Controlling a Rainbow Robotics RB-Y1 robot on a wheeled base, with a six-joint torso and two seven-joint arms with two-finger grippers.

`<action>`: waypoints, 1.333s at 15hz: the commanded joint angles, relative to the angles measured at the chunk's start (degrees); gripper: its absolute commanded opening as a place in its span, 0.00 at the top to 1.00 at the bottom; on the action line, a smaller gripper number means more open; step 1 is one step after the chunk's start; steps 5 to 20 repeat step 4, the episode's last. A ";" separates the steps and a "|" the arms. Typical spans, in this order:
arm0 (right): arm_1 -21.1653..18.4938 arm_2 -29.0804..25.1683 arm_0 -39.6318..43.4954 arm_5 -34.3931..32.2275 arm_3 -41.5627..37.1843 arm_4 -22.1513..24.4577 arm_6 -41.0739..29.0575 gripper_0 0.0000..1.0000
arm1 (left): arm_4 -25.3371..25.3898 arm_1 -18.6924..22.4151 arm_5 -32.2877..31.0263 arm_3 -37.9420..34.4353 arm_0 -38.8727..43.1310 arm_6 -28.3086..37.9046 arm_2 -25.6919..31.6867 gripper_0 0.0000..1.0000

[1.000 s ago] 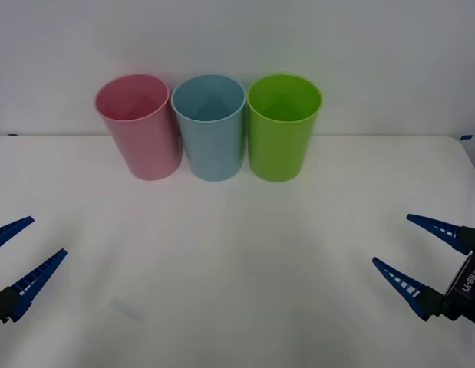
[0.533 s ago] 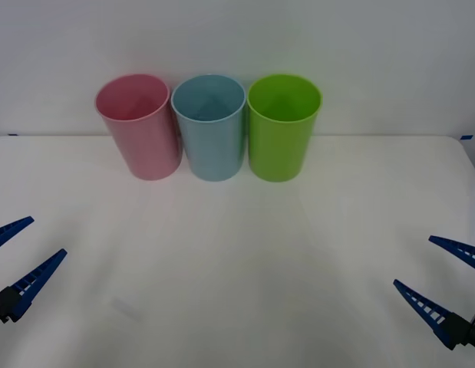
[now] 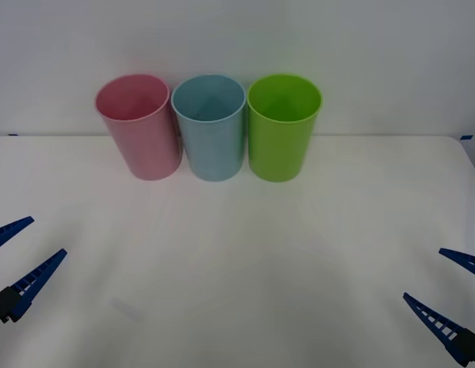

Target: Grasp the object on the table and drop it into the matching bin: aluminum can to the light blue bin, PET bottle to the pink bin.

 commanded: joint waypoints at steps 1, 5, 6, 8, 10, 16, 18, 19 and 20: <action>0.00 -0.06 0.61 0.06 -0.06 0.00 0.01 0.00 | 0.00 0.00 0.00 0.00 0.00 0.00 0.00 0.00; 0.00 -0.06 0.61 0.06 -0.06 0.00 0.01 0.00 | 0.00 0.00 0.00 0.00 0.00 0.00 0.00 0.00; 0.00 -0.06 0.61 0.06 -0.06 0.00 0.01 0.00 | 0.00 0.00 0.00 0.00 0.00 0.00 0.00 0.00; 0.00 -0.06 0.61 0.06 -0.06 0.00 0.01 0.00 | 0.00 0.00 0.00 0.00 0.00 0.00 0.00 0.00; 0.00 -0.06 0.61 0.06 -0.06 0.00 0.01 0.00 | 0.00 0.00 0.00 0.00 0.00 0.00 0.00 0.00; 0.00 -0.06 0.61 0.06 -0.06 0.00 0.01 0.00 | 0.00 0.00 0.00 0.00 0.00 0.00 0.00 0.00; 0.00 -0.06 0.61 0.06 -0.06 0.00 0.01 0.00 | 0.00 0.00 0.00 0.00 0.00 0.00 0.00 0.00; 0.00 -0.06 0.61 0.06 -0.06 0.00 0.01 0.00 | 0.00 0.00 0.00 0.00 0.00 0.00 0.00 0.00; 0.00 -0.06 0.61 0.06 -0.06 0.00 0.01 0.00 | 0.00 0.00 0.00 0.00 0.00 0.00 0.00 0.00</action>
